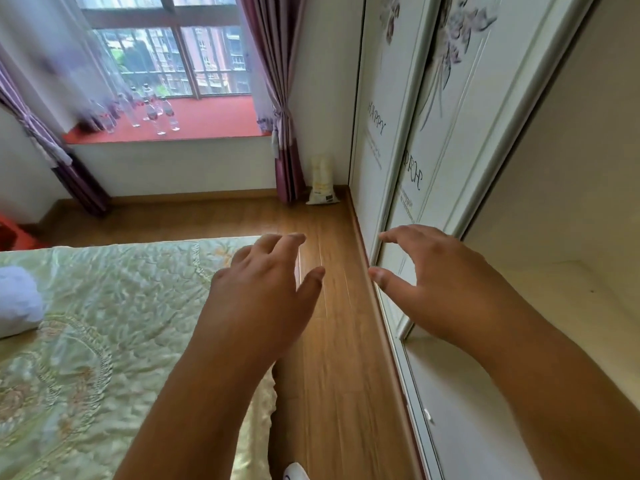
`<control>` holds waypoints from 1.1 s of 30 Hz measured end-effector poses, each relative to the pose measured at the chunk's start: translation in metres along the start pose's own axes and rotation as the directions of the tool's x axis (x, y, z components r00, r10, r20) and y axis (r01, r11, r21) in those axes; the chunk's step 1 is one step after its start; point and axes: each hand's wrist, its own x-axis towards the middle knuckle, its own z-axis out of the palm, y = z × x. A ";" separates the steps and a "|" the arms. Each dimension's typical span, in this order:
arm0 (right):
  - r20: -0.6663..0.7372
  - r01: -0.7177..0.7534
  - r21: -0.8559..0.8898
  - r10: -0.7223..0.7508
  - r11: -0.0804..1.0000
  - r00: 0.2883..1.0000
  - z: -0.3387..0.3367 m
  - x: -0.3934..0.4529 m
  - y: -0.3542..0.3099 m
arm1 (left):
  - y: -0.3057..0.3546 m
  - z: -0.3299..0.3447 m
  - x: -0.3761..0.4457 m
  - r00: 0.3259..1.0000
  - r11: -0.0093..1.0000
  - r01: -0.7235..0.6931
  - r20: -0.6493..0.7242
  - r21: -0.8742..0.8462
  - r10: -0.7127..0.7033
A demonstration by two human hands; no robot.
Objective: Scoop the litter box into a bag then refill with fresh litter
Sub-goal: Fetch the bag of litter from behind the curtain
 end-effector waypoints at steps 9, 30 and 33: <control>-0.022 -0.004 0.015 0.005 1.000 1.000 0.010 0.123 -0.040 | -0.059 -0.036 0.121 0.999 0.998 -0.038 -0.014 0.059 0.038; 0.039 0.210 0.064 -0.213 0.976 0.976 -0.018 0.446 0.033 | -0.020 -0.029 0.387 0.983 0.982 0.157 -0.109 0.108 -0.146; 0.061 0.213 0.067 -0.217 0.975 0.974 -0.019 0.479 0.047 | -0.014 -0.017 0.416 0.986 0.981 0.164 -0.061 0.103 -0.158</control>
